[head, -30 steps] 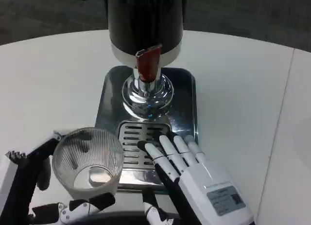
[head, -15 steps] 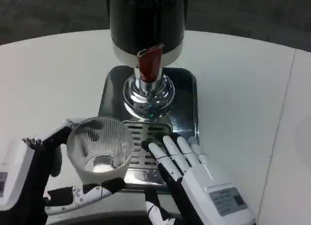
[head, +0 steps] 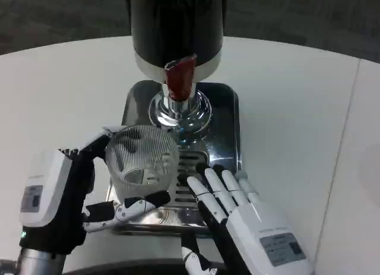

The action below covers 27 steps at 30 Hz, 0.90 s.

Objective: Grasp the cup under the faucet to collect the drink, then remove the cup.

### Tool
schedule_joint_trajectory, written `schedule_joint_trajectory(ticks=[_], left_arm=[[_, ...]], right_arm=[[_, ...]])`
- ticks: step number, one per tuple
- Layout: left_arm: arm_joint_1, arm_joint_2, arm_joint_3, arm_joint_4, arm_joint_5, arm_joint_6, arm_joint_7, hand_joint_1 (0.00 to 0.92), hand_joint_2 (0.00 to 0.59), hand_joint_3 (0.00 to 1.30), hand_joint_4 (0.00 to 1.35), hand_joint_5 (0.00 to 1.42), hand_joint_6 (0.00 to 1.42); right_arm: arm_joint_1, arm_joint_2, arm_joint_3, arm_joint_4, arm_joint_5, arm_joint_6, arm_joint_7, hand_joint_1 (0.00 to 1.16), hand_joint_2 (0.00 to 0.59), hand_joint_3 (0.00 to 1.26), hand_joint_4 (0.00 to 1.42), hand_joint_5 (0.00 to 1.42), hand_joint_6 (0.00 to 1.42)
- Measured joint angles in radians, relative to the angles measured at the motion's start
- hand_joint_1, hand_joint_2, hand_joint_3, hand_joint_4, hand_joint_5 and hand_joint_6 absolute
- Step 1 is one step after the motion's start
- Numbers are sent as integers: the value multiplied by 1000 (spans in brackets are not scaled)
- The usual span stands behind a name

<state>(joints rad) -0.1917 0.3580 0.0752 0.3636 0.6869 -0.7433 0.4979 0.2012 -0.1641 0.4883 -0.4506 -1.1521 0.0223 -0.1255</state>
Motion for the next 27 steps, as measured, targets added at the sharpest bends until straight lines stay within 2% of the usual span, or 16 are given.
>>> schedule_joint_trajectory(ticks=[4,12,16,20,27], left_arm=[[-48,27,-38,70,35,2,48,588,187,916,1011,1220,1316],[-156,46,-123,263,72,10,181,588,187,920,1011,1220,1317],[-243,41,-163,358,69,11,234,588,187,921,1024,1231,1317],[-305,18,-203,428,66,11,256,588,187,921,1024,1233,1317],[-345,10,-252,494,66,13,292,588,187,921,1024,1233,1317]], right_arm=[[11,0,-10,-26,-1,1,0,242,579,105,0,0,0],[38,-3,-32,-35,-2,2,0,242,579,105,0,0,0],[51,-5,-44,-60,-2,2,0,241,580,105,0,0,0],[60,-5,-53,-68,-2,2,0,237,583,105,0,0,0],[68,-6,-64,-70,-2,2,0,232,585,105,1,0,0]])
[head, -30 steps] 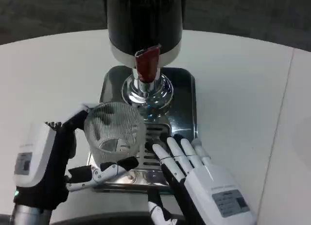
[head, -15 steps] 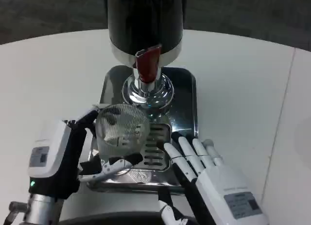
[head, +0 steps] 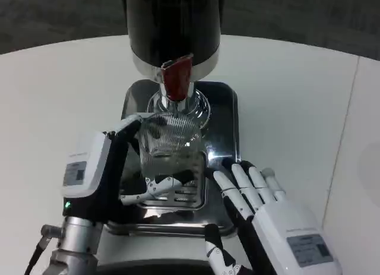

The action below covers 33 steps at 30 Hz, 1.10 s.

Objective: Grasp the cup under the faucet to collect the drink, then remove the cup.

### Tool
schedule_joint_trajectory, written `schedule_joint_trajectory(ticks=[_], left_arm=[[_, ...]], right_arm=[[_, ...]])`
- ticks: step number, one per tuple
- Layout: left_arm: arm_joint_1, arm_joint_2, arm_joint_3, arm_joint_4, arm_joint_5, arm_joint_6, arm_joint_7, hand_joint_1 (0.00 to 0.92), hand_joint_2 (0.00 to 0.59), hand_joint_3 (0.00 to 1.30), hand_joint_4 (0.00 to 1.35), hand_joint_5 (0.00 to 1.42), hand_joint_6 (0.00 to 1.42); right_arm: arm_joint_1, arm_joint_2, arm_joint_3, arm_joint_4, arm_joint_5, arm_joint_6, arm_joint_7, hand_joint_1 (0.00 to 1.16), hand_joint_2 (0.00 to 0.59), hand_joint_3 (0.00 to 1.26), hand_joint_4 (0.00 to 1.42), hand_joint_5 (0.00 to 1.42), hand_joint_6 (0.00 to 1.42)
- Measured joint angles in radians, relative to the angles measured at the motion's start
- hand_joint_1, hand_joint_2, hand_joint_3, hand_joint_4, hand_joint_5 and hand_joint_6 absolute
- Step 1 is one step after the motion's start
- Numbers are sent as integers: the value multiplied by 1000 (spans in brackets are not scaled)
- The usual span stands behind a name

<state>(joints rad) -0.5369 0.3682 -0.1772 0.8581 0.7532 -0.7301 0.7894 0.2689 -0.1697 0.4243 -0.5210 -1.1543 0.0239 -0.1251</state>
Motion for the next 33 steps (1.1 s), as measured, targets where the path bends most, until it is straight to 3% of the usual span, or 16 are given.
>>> schedule_joint_trajectory(ticks=[4,9,13,17,22,26,33], left_arm=[[-29,-1,-27,38,0,8,34,582,191,933,1002,1172,1257],[-52,-1,-48,73,-5,18,58,495,145,806,794,997,1065],[-61,1,-69,95,-29,20,56,373,138,565,539,647,652],[-59,9,-85,105,-43,17,40,294,113,375,363,515,412],[-58,14,-95,115,-54,11,14,260,87,182,162,388,303],[-46,17,-106,120,-54,14,13,218,57,116,99,355,261],[-44,20,-107,117,-81,9,-6,47,0,67,21,304,192]], right_arm=[[8,0,-8,-5,0,0,0,229,586,105,1,0,0],[18,0,-15,-13,1,0,2,226,586,105,6,0,0],[21,2,-15,-19,1,0,2,225,586,108,9,0,0],[20,5,-15,-19,3,0,4,223,586,112,10,0,0],[19,8,-16,-19,6,0,8,221,586,114,10,0,0],[19,12,-17,-18,11,2,11,220,586,114,14,0,0],[19,13,-21,-18,21,8,12,219,586,116,19,0,0]])
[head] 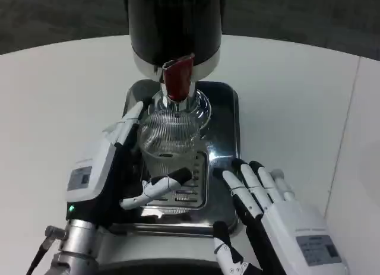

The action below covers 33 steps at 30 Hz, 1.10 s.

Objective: Grasp the cup under the faucet to collect the drink, then remove the cup.

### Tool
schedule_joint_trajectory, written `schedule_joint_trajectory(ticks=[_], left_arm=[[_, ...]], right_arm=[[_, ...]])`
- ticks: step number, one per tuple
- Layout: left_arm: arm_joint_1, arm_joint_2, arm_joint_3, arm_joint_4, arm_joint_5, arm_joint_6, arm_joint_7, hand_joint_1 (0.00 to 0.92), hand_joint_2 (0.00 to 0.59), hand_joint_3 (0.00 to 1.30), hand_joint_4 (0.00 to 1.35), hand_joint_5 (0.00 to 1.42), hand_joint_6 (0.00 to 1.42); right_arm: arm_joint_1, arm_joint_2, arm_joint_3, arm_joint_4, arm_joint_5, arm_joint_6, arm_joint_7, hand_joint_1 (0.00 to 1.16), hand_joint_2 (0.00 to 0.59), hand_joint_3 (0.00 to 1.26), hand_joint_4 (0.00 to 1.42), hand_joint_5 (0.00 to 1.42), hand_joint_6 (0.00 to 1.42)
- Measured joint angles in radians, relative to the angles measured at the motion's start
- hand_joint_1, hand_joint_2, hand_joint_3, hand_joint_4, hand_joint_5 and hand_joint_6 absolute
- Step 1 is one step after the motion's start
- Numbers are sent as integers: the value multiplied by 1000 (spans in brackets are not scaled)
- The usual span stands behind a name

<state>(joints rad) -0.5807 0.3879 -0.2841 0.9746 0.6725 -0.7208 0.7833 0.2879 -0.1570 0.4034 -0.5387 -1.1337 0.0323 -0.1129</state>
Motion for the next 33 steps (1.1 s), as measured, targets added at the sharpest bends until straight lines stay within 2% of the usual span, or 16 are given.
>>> schedule_joint_trajectory(ticks=[2,6,12,15,18,21,24,27,30,33], left_arm=[[6,1,1,-5,-8,-8,-4,6,0,57,17,290,176],[46,13,32,-45,-64,-52,-35,0,0,56,8,273,143],[136,58,150,-228,-231,-101,-155,0,7,10,0,191,80],[190,77,214,-341,-366,-113,-284,0,43,0,0,131,25],[220,85,257,-413,-482,-114,-400,0,68,0,0,8,0],[244,101,283,-490,-665,-104,-584,0,73,0,0,0,0],[251,145,312,-579,-907,-41,-841,0,75,0,0,0,0],[252,172,342,-637,-1074,37,-1032,0,77,0,0,0,0],[248,208,398,-715,-1274,196,-1271,0,77,0,0,0,0],[232,213,457,-765,-1379,313,-1389,0,77,0,0,0,0]], right_arm=[[0,0,0,0,0,0,0,218,586,119,20,0,0],[0,3,2,4,2,1,0,217,586,122,21,0,0],[-1,5,3,17,2,2,0,217,586,123,22,0,0],[0,7,3,18,3,2,0,217,586,123,22,0,0],[0,7,5,18,3,2,0,217,586,124,22,0,0],[1,8,7,18,4,2,0,217,586,124,22,0,0],[2,9,8,18,4,2,0,217,586,124,22,0,0],[4,9,9,18,4,2,0,216,586,124,22,0,1],[6,11,13,18,4,2,0,216,586,124,22,0,1],[3,13,16,18,4,2,0,216,586,124,22,0,1]])
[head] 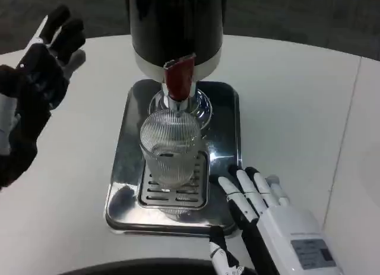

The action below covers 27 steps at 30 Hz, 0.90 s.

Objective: Grasp the cup under the faucet to collect the drink, then remove the cup.

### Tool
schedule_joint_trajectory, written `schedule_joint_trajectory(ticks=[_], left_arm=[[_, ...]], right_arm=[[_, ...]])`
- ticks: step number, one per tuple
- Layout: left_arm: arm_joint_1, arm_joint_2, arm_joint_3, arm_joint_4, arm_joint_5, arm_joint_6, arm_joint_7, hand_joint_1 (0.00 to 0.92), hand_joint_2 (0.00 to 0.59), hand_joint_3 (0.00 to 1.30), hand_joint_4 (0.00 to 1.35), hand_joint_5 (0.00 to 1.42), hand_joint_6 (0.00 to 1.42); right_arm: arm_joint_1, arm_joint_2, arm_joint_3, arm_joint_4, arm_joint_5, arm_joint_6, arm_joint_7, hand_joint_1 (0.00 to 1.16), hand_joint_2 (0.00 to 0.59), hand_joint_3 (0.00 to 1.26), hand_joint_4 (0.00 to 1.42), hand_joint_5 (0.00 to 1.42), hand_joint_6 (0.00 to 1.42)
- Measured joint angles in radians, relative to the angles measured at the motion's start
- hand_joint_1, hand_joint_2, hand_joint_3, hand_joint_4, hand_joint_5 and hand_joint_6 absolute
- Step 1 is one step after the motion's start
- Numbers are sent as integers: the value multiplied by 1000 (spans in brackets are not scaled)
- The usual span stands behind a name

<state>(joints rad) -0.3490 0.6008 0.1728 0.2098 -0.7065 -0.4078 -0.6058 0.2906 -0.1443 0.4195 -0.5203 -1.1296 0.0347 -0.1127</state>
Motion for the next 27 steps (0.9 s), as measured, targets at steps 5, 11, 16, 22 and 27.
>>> schedule_joint_trajectory(ticks=[5,11,16,22,27], left_arm=[[-22,-1,100,-102,-99,133,-65,0,77,0,0,0,0],[-65,5,147,-139,-153,299,-162,0,75,0,0,0,0],[-126,18,151,-119,-158,438,-271,0,72,0,0,0,0],[-204,25,143,-100,-136,493,-355,0,70,0,0,0,0],[-232,25,127,-98,-81,502,-392,0,70,0,0,0,0]], right_arm=[[-9,5,0,0,0,0,1,216,586,124,22,0,1],[-13,12,0,1,3,0,2,216,586,124,22,0,1],[-13,14,0,2,13,0,2,215,586,130,22,0,2],[-12,14,-2,3,18,0,4,215,586,133,22,0,4],[-12,15,-4,2,18,0,4,215,586,134,22,0,11]])
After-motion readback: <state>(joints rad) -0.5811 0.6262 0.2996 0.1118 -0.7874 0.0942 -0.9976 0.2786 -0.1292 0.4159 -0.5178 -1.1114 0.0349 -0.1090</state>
